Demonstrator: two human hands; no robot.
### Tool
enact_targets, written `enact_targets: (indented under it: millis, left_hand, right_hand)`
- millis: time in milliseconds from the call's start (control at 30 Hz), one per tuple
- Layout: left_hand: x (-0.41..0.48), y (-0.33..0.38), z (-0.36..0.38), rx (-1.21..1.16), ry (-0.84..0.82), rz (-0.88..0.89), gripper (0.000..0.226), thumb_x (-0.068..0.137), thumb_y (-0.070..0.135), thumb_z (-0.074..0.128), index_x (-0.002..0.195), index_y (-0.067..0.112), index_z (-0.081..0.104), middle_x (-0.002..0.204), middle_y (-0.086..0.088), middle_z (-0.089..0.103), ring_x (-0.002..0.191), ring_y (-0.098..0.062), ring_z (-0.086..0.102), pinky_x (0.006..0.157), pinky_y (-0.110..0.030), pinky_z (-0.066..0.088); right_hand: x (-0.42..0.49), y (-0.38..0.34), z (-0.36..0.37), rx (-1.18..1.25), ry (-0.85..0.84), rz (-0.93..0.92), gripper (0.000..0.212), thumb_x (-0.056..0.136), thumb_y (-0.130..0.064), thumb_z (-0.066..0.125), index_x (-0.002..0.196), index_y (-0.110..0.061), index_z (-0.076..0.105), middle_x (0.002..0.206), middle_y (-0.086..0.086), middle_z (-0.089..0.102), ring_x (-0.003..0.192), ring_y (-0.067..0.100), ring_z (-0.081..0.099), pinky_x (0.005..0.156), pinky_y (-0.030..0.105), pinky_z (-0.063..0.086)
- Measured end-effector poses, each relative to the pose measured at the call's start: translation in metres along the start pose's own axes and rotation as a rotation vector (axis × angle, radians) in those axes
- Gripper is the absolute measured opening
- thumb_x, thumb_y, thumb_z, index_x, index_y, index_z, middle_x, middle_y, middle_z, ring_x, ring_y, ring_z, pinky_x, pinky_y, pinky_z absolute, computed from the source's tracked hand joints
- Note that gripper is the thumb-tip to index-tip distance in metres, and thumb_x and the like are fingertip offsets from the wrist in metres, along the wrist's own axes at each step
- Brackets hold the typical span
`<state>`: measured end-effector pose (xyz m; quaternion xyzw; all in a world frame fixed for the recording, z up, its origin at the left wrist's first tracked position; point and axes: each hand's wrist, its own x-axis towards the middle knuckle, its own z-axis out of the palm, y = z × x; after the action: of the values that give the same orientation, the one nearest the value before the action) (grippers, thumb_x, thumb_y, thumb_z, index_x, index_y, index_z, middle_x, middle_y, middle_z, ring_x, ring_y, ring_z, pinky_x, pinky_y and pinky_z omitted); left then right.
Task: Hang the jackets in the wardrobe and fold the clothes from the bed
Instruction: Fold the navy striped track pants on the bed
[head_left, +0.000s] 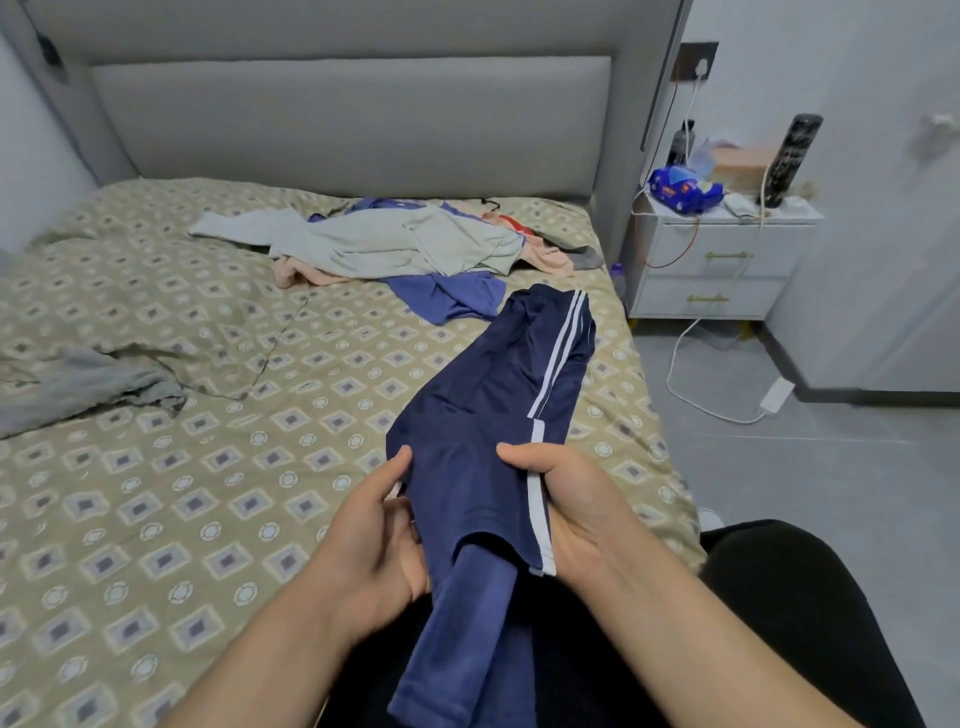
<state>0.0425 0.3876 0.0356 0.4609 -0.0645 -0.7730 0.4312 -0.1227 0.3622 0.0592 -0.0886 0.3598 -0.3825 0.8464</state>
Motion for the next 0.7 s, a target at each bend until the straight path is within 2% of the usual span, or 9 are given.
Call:
enact_targets:
  millis: [67, 167, 200, 300, 400, 467, 533, 633, 700]
  left_hand:
    - [0.003, 0.002, 0.003, -0.084, -0.033, -0.033, 0.061, 0.089, 0.046, 0.062, 0.129, 0.000, 0.063, 0.129, -0.021, 0.063, 0.120, -0.037, 0.061, 0.108, -0.048, 0.043]
    - [0.005, 0.000, 0.013, -0.169, -0.054, -0.026, 0.058, 0.090, 0.047, 0.059, 0.122, -0.001, 0.067, 0.120, -0.018, 0.068, 0.102, -0.034, 0.069, 0.088, -0.042, 0.056]
    - [0.005, 0.000, 0.018, -0.201, -0.081, -0.014, 0.059, 0.091, 0.048, 0.057, 0.124, 0.000, 0.066, 0.121, -0.018, 0.067, 0.102, -0.033, 0.069, 0.087, -0.042, 0.056]
    - [0.011, 0.004, 0.033, -0.189, -0.126, 0.021, 0.062, 0.091, 0.050, 0.054, 0.121, -0.003, 0.068, 0.125, -0.022, 0.065, 0.107, -0.034, 0.068, 0.095, -0.044, 0.051]
    - [0.015, 0.016, 0.054, -0.036, -0.112, 0.039, 0.040, 0.087, 0.027, 0.058, 0.104, -0.006, 0.074, 0.110, -0.024, 0.071, 0.090, -0.036, 0.072, 0.082, -0.043, 0.058]
    - [0.018, 0.027, 0.060, 0.090, -0.027, 0.059, 0.028, 0.088, 0.014, 0.058, 0.102, -0.005, 0.071, 0.100, -0.023, 0.073, 0.079, -0.035, 0.072, 0.078, -0.043, 0.057]
    - [0.019, 0.037, 0.062, 0.139, 0.011, 0.104, 0.023, 0.090, 0.007, 0.054, 0.106, -0.003, 0.068, 0.097, -0.021, 0.072, 0.079, -0.033, 0.071, 0.081, -0.043, 0.056]
    - [0.018, 0.051, 0.063, 0.137, -0.002, 0.145, 0.034, 0.090, 0.005, 0.051, 0.120, -0.005, 0.062, 0.112, -0.025, 0.067, 0.094, -0.035, 0.066, 0.088, -0.045, 0.053]
    - [0.017, 0.059, 0.066, 0.144, -0.040, 0.140, 0.026, 0.091, 0.005, 0.050, 0.111, -0.002, 0.065, 0.103, -0.023, 0.069, 0.086, -0.034, 0.067, 0.079, -0.041, 0.058]
  right_hand:
    - [-0.004, 0.002, 0.005, 0.032, -0.042, 0.013, 0.035, 0.088, -0.001, 0.047, 0.115, 0.012, 0.064, 0.114, 0.027, 0.069, 0.090, 0.036, 0.072, 0.078, 0.043, 0.060]
    - [-0.006, 0.000, 0.008, 0.079, -0.121, 0.021, 0.050, 0.080, -0.001, 0.048, 0.128, 0.013, 0.056, 0.129, 0.030, 0.060, 0.118, 0.040, 0.062, 0.101, 0.048, 0.049]
    - [-0.007, -0.004, 0.009, 0.071, -0.140, 0.006, 0.051, 0.079, -0.001, 0.049, 0.127, 0.013, 0.057, 0.128, 0.030, 0.061, 0.117, 0.040, 0.062, 0.101, 0.049, 0.049]
    - [-0.004, -0.023, 0.008, 0.037, -0.118, -0.056, 0.038, 0.081, 0.002, 0.047, 0.111, 0.013, 0.066, 0.108, 0.028, 0.070, 0.088, 0.036, 0.073, 0.075, 0.043, 0.062]
    - [0.003, -0.044, -0.001, -0.015, 0.045, -0.142, 0.027, 0.094, 0.002, 0.043, 0.112, 0.010, 0.062, 0.102, 0.026, 0.072, 0.080, 0.034, 0.073, 0.061, 0.038, 0.062]
    - [0.008, -0.052, -0.011, -0.106, 0.126, -0.240, 0.023, 0.096, 0.003, 0.045, 0.111, 0.004, 0.063, 0.100, 0.021, 0.073, 0.076, 0.028, 0.073, 0.059, 0.033, 0.061]
    - [0.013, -0.057, -0.026, -0.224, 0.187, -0.377, 0.032, 0.095, 0.006, 0.043, 0.117, -0.009, 0.059, 0.107, 0.015, 0.072, 0.077, 0.023, 0.074, 0.060, 0.031, 0.060]
    - [0.016, -0.063, -0.053, -0.308, 0.080, -0.478, 0.061, 0.087, 0.018, 0.031, 0.127, -0.022, 0.055, 0.117, 0.011, 0.072, 0.094, 0.024, 0.073, 0.068, 0.034, 0.059]
    - [0.024, -0.065, -0.071, -0.562, 0.048, -0.528, 0.070, 0.085, 0.023, 0.031, 0.130, -0.025, 0.056, 0.120, 0.010, 0.071, 0.099, 0.022, 0.069, 0.074, 0.031, 0.056]
